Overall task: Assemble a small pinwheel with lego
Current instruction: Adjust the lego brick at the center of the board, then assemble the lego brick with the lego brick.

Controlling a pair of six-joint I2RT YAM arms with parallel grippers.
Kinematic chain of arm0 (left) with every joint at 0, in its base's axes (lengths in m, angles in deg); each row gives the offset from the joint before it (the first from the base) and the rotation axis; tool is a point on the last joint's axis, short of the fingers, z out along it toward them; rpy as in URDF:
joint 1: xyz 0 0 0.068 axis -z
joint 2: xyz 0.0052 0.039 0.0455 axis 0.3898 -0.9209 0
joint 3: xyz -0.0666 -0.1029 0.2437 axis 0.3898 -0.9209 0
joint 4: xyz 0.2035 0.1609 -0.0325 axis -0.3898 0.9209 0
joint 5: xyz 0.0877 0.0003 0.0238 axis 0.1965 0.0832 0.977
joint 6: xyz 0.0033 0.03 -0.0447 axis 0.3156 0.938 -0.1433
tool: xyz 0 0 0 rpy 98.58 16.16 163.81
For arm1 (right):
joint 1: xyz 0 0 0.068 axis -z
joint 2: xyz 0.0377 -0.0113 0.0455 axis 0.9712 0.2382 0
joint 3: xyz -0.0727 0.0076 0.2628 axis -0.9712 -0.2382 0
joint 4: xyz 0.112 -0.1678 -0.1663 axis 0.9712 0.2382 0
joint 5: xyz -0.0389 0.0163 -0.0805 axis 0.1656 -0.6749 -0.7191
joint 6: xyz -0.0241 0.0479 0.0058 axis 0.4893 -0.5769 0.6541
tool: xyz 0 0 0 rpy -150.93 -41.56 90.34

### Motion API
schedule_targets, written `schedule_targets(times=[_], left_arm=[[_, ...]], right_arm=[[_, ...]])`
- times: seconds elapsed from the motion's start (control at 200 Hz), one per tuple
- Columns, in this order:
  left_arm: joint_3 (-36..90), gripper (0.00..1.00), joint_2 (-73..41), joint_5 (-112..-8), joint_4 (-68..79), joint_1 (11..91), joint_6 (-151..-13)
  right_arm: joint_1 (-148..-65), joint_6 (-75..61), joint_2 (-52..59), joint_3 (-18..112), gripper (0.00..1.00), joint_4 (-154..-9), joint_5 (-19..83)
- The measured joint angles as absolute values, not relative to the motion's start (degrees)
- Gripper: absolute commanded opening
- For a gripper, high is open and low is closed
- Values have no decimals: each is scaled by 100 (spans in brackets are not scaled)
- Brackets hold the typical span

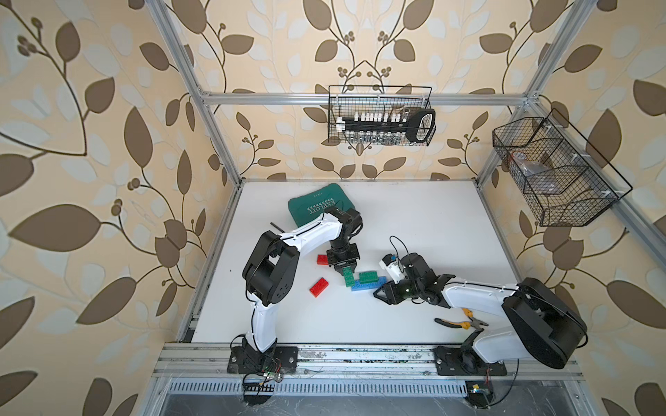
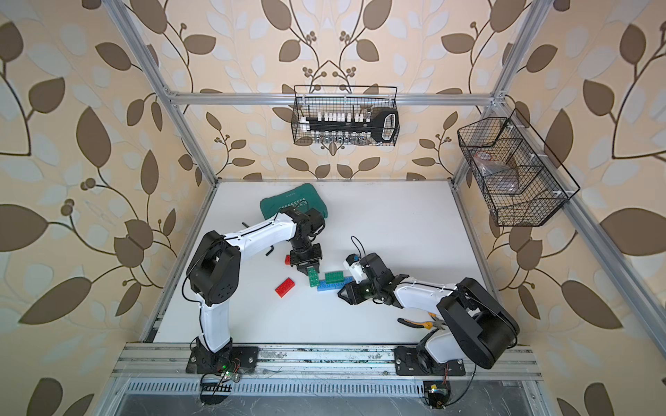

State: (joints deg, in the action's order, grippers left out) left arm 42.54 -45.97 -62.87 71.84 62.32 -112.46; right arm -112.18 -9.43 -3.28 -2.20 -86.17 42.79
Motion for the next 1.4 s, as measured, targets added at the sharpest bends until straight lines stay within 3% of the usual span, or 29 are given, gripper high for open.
schedule_targets(times=[0.33,0.665,1.4], left_arm=[[5060,0,-5423,-6584,7344,6123,-11240],[5747,0,-5653,-6591,7785,6037,-11076],[6236,0,-6280,-6619,8281,6241,-10354]], right_arm=[[-11371,-717,-1865,228,53,-8022,4716],[-11371,-245,-551,1157,41,-7933,5431],[-11677,-846,660,1336,34,-8940,5393]])
